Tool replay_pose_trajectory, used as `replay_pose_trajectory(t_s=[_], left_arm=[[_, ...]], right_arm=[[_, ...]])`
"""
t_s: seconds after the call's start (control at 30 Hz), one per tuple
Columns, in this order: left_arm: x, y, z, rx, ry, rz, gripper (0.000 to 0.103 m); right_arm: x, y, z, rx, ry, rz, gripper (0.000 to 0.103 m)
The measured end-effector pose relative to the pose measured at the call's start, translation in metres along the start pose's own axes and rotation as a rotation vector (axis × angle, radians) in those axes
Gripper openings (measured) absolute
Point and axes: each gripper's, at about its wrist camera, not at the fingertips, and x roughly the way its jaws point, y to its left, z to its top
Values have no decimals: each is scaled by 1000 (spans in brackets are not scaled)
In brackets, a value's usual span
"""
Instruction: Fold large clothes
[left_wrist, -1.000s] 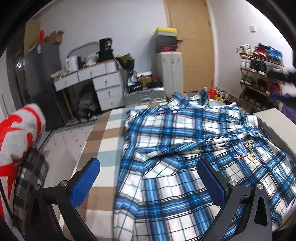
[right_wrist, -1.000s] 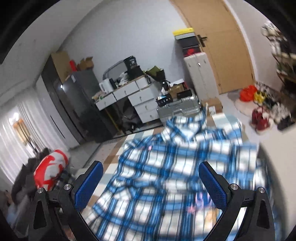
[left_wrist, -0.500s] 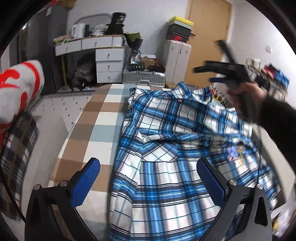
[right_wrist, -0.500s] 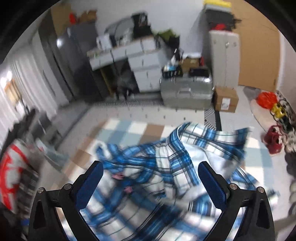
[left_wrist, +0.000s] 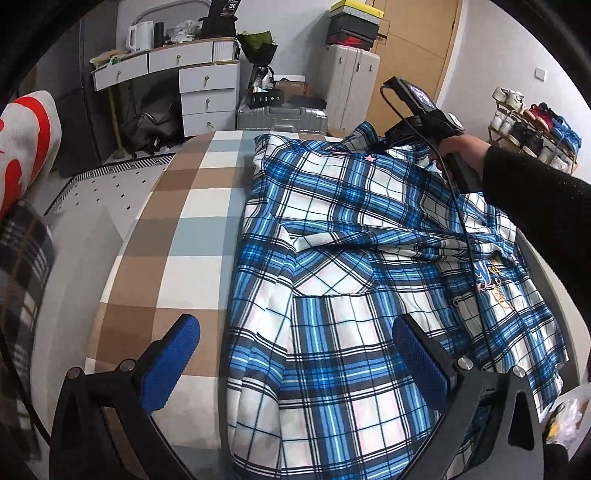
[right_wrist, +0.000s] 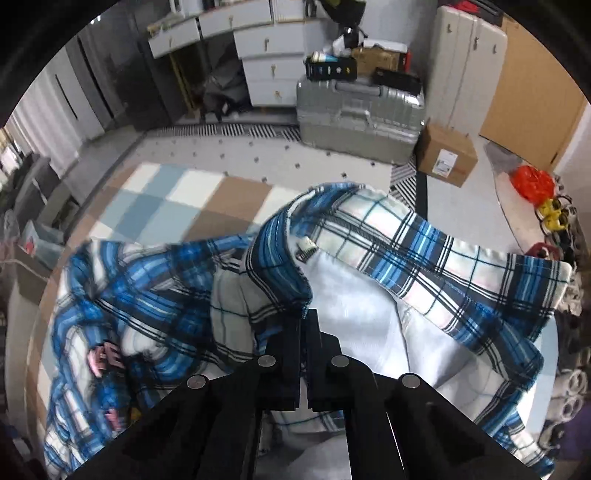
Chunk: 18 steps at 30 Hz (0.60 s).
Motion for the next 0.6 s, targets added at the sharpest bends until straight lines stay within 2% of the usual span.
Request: replay_pose_trajectory(t_s=[0.17, 0.37, 0.6], left_arm=[[-4, -6, -1, 21, -11, -1, 102], [-6, -10, 0, 37, -26, 1, 102], [-6, -9, 0, 35, -21, -6, 102]], right_arm=[[-33, 14, 4, 31, -120, 74, 2], [-57, 57, 21, 27, -185, 142, 2], [-68, 102, 61, 152, -249, 250, 2]])
